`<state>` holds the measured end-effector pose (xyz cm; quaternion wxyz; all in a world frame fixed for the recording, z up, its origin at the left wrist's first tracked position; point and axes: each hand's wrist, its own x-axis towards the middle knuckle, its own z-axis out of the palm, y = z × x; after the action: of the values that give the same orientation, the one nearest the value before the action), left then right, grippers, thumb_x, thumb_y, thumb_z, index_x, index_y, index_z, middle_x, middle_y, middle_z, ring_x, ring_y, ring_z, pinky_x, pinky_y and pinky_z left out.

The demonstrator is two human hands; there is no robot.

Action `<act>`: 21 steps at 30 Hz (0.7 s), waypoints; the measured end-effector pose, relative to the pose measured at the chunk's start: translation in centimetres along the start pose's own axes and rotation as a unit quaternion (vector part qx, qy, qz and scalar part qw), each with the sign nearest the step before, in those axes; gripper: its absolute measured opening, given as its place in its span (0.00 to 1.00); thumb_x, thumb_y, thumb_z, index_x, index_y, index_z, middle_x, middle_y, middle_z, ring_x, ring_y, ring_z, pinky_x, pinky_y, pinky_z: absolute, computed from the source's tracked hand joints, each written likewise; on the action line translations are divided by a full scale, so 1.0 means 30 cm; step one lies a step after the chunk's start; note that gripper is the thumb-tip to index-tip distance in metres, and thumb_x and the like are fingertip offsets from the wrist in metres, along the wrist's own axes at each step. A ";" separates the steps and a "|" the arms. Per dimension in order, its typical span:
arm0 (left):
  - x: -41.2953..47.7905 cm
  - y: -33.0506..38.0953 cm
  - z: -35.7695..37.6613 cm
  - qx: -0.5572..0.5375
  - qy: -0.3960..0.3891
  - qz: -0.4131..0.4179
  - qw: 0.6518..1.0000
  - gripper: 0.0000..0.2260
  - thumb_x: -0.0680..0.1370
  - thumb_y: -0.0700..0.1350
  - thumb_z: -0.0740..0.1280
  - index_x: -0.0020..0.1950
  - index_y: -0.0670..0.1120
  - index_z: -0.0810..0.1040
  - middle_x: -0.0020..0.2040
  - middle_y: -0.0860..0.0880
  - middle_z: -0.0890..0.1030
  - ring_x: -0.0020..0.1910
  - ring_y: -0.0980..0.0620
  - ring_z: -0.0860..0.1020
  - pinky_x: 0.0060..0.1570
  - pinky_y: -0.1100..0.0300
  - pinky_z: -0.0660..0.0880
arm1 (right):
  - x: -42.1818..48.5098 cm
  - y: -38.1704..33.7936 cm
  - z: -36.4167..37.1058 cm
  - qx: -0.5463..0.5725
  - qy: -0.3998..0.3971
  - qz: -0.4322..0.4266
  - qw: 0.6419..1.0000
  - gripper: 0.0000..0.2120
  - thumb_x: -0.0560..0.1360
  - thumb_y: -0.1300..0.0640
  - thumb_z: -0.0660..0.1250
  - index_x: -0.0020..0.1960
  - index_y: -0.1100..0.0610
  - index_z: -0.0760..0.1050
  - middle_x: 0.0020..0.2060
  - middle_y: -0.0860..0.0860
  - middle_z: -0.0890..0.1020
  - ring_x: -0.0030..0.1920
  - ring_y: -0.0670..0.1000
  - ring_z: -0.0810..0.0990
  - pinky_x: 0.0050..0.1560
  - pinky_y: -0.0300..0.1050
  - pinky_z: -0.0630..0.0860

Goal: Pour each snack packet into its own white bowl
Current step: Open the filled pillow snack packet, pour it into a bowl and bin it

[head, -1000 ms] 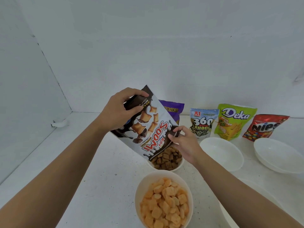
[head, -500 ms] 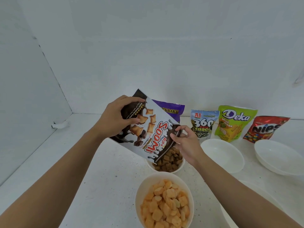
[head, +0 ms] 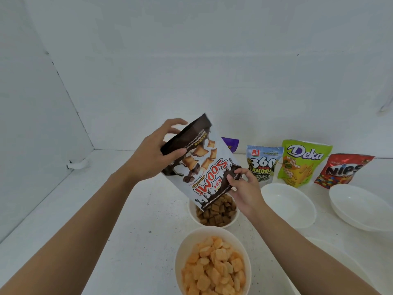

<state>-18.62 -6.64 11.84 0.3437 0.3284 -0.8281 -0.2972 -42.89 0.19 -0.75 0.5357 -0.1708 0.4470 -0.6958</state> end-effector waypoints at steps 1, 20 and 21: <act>0.000 -0.005 0.000 -0.008 0.014 -0.017 1.000 0.21 0.79 0.47 0.71 0.68 0.61 0.67 0.62 0.54 0.78 0.51 0.51 0.84 0.44 0.56 0.84 | 0.000 0.005 -0.006 0.013 0.002 0.008 1.000 0.12 0.77 0.74 0.64 0.48 0.58 0.69 0.56 0.63 0.82 0.59 0.62 0.81 0.62 0.65 0.77; 0.050 -0.017 0.023 0.049 0.027 -0.004 0.998 0.02 0.78 0.45 0.72 0.49 0.49 0.85 0.46 0.56 0.85 0.46 0.57 0.83 0.43 0.60 0.79 | -0.063 -0.148 0.064 -0.370 -0.043 -0.230 0.899 0.22 0.73 0.45 0.74 0.63 0.40 0.68 0.59 0.39 0.77 0.61 0.37 0.75 0.51 0.28 0.71; 0.057 -0.010 0.031 0.046 0.012 0.006 0.999 0.01 0.78 0.45 0.72 0.48 0.50 0.84 0.46 0.56 0.85 0.46 0.57 0.83 0.42 0.61 0.78 | -0.064 -0.161 0.082 -0.359 -0.075 -0.227 0.902 0.20 0.74 0.45 0.73 0.63 0.40 0.69 0.58 0.39 0.79 0.59 0.36 0.77 0.49 0.28 0.74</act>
<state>-20.17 -7.85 11.72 0.3400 0.3425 -0.8386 -0.2526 -43.28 0.96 4.95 0.2973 -0.4999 0.5742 -0.5762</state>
